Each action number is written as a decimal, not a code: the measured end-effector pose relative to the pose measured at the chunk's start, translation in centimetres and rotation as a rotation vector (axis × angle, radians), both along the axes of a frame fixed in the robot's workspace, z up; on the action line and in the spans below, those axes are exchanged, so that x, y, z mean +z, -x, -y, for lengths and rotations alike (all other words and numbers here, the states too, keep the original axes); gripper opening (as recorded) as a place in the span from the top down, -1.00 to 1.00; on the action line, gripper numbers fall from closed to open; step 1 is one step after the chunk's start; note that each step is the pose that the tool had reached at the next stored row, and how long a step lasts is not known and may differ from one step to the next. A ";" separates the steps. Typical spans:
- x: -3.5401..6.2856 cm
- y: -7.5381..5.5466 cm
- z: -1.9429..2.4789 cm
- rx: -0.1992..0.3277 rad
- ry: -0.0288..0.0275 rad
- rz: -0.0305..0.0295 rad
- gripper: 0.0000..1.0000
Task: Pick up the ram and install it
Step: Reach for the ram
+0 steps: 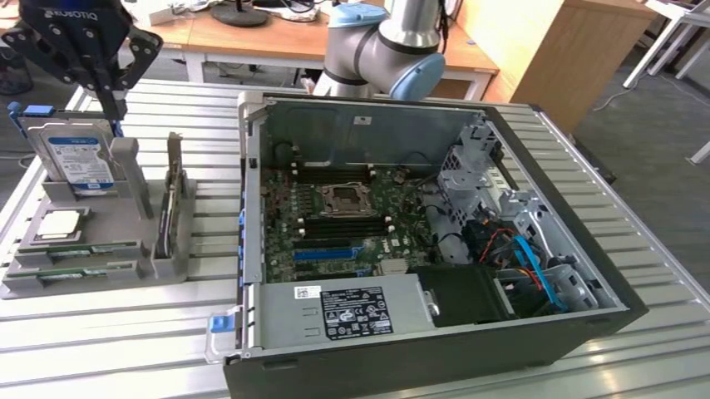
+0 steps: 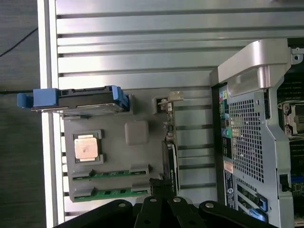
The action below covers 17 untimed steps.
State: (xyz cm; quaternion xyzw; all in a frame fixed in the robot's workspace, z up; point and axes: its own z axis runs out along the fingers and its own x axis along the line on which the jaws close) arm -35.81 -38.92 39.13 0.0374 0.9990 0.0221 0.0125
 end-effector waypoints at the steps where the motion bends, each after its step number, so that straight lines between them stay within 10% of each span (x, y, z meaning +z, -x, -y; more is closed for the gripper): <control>1: -0.01 0.2 -0.01 0.000 0.0000 0.0001 0.79; 17: -0.09 3.6 -0.02 0.000 0.0000 0.0000 0.79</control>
